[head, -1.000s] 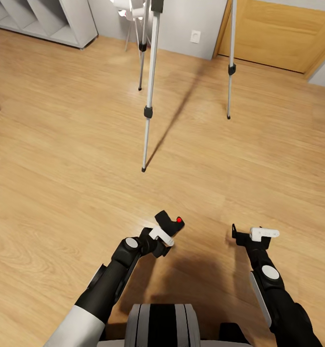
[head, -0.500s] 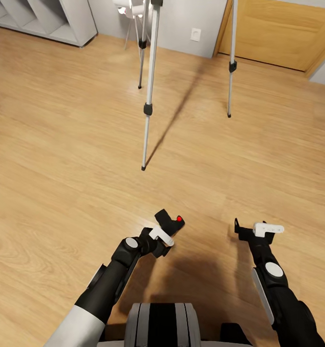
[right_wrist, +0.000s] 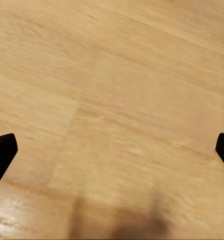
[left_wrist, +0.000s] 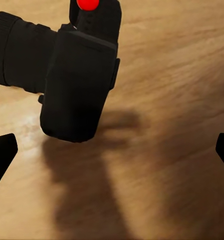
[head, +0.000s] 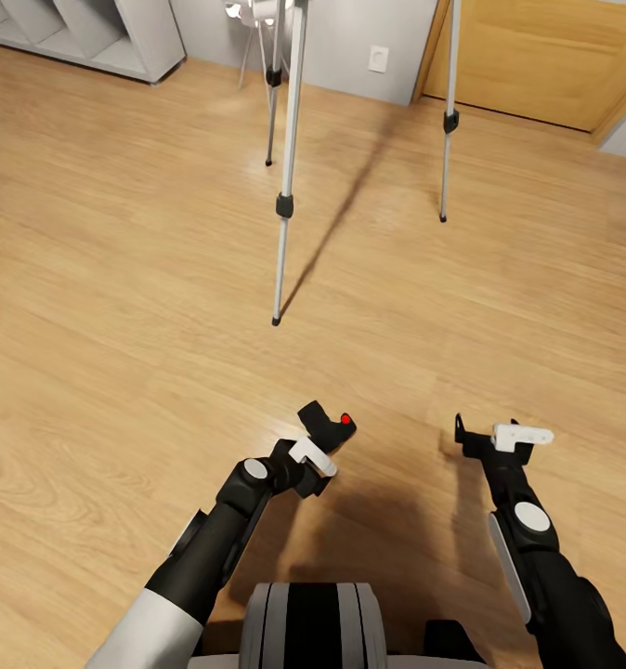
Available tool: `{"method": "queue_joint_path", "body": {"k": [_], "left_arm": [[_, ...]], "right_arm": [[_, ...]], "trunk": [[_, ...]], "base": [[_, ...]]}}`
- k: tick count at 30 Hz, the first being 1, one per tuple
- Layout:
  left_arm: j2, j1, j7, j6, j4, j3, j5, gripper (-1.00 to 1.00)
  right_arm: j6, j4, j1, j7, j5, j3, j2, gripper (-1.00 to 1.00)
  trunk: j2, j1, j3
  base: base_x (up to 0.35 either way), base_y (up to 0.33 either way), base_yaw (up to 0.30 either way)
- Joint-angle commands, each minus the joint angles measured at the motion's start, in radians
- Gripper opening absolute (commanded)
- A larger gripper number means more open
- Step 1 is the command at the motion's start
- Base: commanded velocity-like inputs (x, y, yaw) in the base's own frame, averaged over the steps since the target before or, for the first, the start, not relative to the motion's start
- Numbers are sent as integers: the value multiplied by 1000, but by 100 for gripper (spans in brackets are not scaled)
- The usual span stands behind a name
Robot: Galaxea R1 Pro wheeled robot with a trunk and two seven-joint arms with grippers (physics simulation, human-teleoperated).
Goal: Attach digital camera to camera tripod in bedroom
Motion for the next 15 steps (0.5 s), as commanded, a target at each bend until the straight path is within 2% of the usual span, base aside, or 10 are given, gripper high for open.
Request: {"method": "queue_joint_path", "body": {"k": [1,4,5,9,15], "left_arm": [[0,-1,-8,2,-1,0,-11,100],[0,-1,-8,2,-1,0,-11,100],[0,0,-8,2,-1,0,-10,100],[0,-1,-8,2,-2,0,-10,100],[0,0,-8,2,-3,0,-25,100]], "right_arm": [[5,-5,0,-5,10,0,-1,100],[5,-25,0,-7,31,-6,-5,100],[5,-43,0,-8,52,-37,-7,100],[5,-49,0,-8,59,-58,-7,100],[5,-52,0,-8,63,-69,-7,100]], "trunk": [[0,0,-1],[0,0,-4],[-1,1,-8],[-2,3,-24],[-2,3,-24]], "base": [[0,0,0],[0,0,0],[0,0,0],[0,0,0],[0,0,0]]}}
